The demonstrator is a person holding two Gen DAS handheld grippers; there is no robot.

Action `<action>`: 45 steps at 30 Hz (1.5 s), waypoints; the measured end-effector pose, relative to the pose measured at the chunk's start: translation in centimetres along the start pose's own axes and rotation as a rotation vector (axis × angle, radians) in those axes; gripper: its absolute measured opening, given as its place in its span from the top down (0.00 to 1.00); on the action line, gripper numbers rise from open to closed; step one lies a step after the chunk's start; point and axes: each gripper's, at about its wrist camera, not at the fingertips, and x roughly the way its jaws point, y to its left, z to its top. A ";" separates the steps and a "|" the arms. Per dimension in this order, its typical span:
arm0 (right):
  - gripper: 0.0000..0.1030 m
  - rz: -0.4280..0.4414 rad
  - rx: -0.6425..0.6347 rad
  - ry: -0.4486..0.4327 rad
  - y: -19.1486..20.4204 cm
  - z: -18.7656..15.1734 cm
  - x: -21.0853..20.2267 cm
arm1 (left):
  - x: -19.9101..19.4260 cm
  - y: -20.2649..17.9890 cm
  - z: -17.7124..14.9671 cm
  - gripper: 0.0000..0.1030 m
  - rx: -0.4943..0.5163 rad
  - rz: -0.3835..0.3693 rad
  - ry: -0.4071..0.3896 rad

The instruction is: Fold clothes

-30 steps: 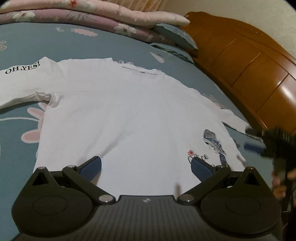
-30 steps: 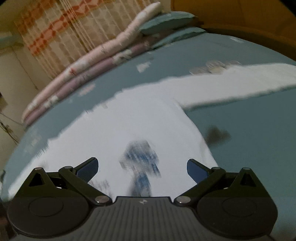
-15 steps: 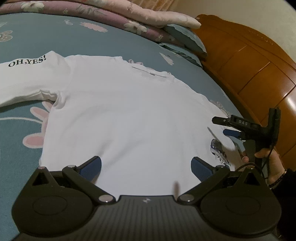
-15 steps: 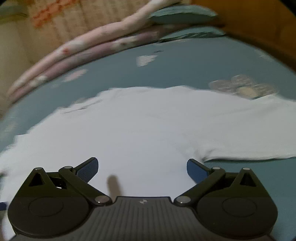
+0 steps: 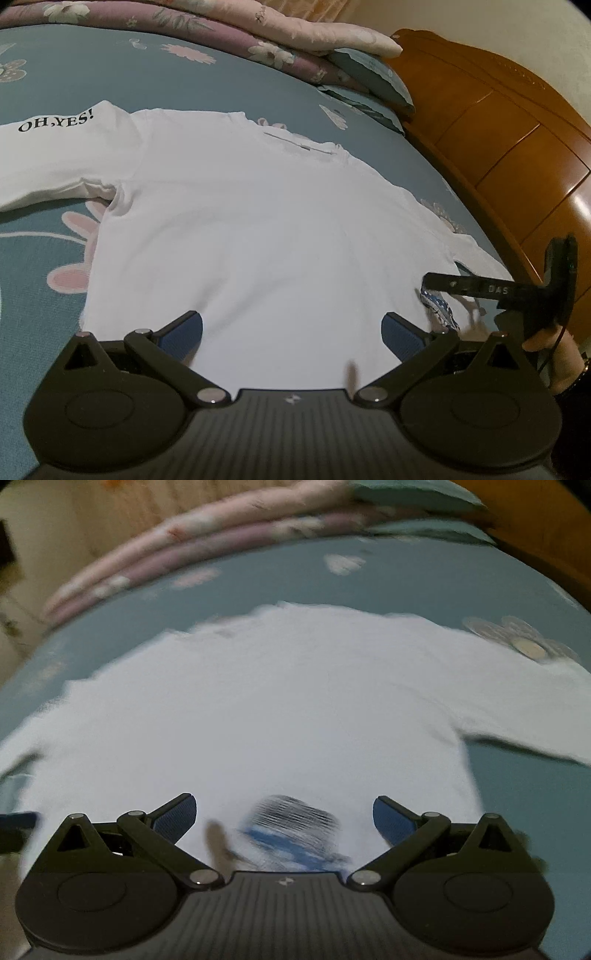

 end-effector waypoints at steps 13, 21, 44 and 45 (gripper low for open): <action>0.00 -0.010 0.130 0.038 1.1 -2.0 -2.7 | -0.1 0.0 -0.1 0.01 -0.001 0.008 -0.001; 0.00 -0.174 -0.053 0.033 2.9 -7.3 -4.4 | 0.1 -0.3 -0.2 0.01 0.004 0.017 0.001; 0.00 -0.214 -0.011 -0.063 3.7 -11.7 -7.3 | 0.8 -3.1 -1.8 0.01 0.166 0.077 0.016; 0.00 -0.218 -0.007 -0.069 3.8 -11.9 -7.4 | 0.7 -3.2 -2.0 0.01 0.169 0.079 0.021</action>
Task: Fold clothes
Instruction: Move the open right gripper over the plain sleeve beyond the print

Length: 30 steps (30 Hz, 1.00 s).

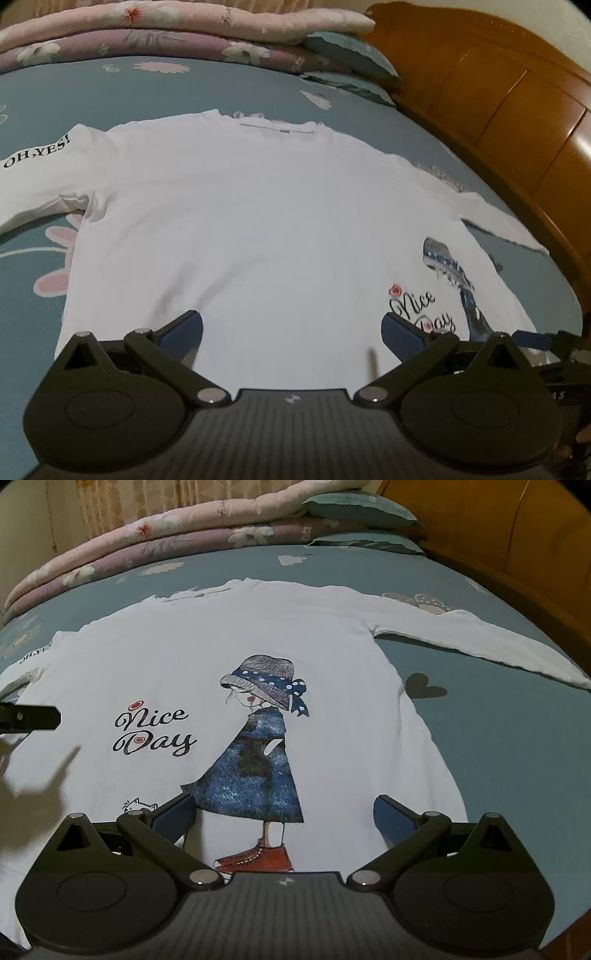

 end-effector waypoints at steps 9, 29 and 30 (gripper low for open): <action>0.00 -0.028 0.018 -0.029 0.4 -0.5 -0.5 | -2.2 1.6 -1.3 0.01 -0.033 -0.067 -0.014; 0.00 0.113 -0.103 -0.019 1.7 1.6 1.4 | -1.7 1.7 0.4 0.01 -0.144 -0.079 -0.189; 0.00 0.124 -0.092 -0.011 1.1 1.9 1.0 | -1.2 1.6 0.4 0.01 -0.143 -0.088 -0.175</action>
